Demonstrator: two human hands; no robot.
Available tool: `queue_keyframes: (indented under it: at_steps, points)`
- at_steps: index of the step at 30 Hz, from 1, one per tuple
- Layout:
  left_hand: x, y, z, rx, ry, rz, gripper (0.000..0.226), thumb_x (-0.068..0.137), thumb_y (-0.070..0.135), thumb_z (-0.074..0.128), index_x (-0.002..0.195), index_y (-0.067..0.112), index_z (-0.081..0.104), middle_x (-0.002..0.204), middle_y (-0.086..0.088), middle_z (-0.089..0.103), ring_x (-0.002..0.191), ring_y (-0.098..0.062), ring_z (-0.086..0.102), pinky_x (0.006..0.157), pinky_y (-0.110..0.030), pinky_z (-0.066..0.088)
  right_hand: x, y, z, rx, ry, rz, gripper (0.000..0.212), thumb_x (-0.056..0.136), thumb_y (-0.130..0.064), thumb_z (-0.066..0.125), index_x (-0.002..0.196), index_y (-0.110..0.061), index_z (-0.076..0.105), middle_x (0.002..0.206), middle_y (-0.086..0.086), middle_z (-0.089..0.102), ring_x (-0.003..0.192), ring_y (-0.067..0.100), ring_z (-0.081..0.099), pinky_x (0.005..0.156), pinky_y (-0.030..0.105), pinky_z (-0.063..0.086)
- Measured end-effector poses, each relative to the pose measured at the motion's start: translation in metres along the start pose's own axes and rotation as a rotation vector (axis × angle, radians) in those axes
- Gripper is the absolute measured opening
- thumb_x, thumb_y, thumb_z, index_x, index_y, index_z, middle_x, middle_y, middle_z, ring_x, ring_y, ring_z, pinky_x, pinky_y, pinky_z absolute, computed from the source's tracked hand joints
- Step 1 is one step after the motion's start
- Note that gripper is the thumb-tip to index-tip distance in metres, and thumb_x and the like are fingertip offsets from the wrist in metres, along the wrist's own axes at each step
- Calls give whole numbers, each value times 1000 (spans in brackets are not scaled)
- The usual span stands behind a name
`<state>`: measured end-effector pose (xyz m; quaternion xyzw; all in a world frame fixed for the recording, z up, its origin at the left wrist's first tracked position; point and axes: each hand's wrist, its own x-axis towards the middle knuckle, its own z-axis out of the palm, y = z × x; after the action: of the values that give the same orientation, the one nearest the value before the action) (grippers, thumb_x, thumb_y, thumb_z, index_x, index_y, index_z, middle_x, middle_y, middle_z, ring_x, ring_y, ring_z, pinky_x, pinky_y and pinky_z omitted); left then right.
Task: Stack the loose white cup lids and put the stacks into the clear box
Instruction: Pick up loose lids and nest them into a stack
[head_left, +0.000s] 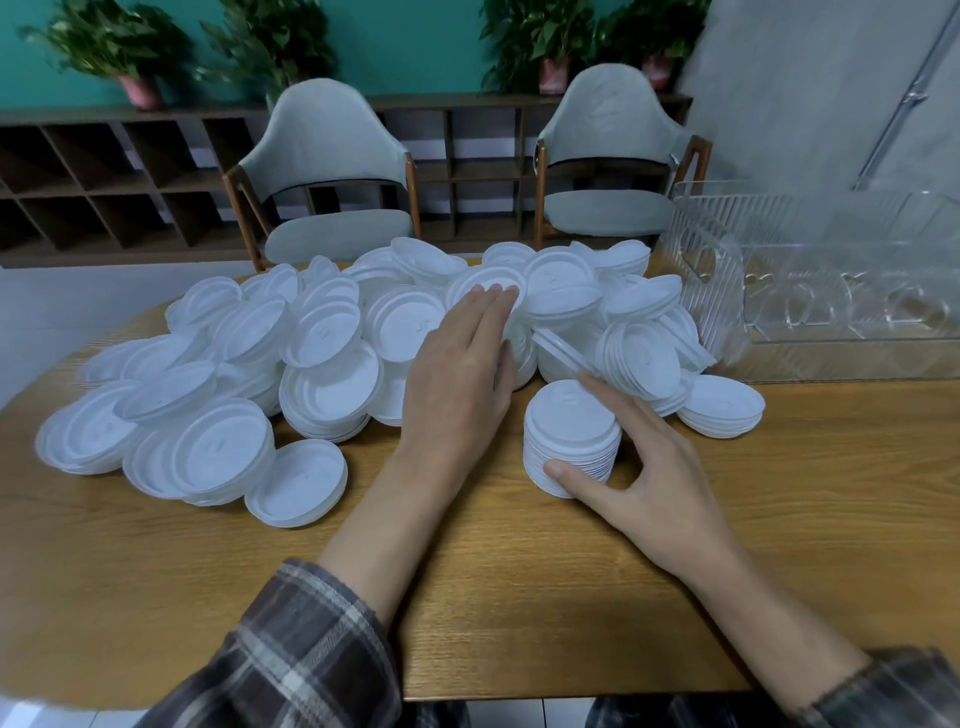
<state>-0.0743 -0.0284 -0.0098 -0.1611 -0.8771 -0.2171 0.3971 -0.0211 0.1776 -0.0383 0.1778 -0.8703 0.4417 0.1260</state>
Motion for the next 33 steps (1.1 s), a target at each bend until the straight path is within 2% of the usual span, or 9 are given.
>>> queue_keyframes:
  at_steps: [3,7,13,18,20,22,24,29,33]
  points:
    - [6,-4,4,91,27,-38,45,93,6,70,138,8,63,120,-8,74,112,-30,69,80,-45,58,0,0,0,-4,0,10,80,79,-46,86,150,-41,49,140,-35,49,134,-20,38,102,-2,26]
    - [4,-8,4,133,21,-50,33,96,9,69,129,10,70,94,-6,76,84,-31,71,66,-46,55,0,-1,-1,-2,0,15,79,80,-46,86,150,-42,49,138,-36,48,132,-22,38,101,-3,26]
    - [-15,-2,-7,87,-22,67,27,91,13,64,115,11,75,88,-1,67,80,-24,65,79,-39,47,0,-2,-1,-6,3,2,79,80,-45,86,150,-40,50,137,-36,50,131,-21,40,101,-2,28]
    - [-32,3,-16,-72,32,30,21,91,11,63,108,9,76,86,-1,65,76,-23,65,67,-41,54,-1,-2,-1,3,9,-1,79,79,-43,87,149,-37,51,139,-31,52,131,-20,41,101,-1,28]
    - [-37,7,-22,-144,78,-4,19,92,10,63,106,7,76,87,0,64,76,-18,63,67,-35,54,-2,-2,-1,1,8,-8,79,79,-43,87,149,-35,52,140,-28,53,131,-18,42,101,-1,29]
    - [-40,9,-28,-267,124,-105,15,93,11,64,103,7,75,86,2,63,77,-12,60,70,-29,52,-2,-2,-1,8,8,-8,78,79,-41,88,148,-35,52,139,-27,55,131,-17,43,101,0,30]
    - [-39,9,-33,-416,145,-246,12,95,14,64,100,9,74,85,2,65,80,-15,63,72,-33,53,-2,-3,-2,18,6,-7,77,79,-43,87,148,-35,53,139,-27,55,131,-16,44,102,0,30]
    - [-34,12,-42,-773,108,-557,9,103,13,65,100,13,74,86,1,71,83,-13,66,78,-29,53,-2,-2,-3,42,14,-22,75,79,-53,80,147,-35,54,141,-27,54,134,-11,44,104,1,30]
    - [-30,9,-42,-1106,76,-746,19,94,20,71,110,10,73,98,-6,78,94,-23,74,88,-42,60,-2,-2,-3,30,20,-25,75,79,-55,78,147,-35,54,143,-27,53,136,-9,44,106,3,31]
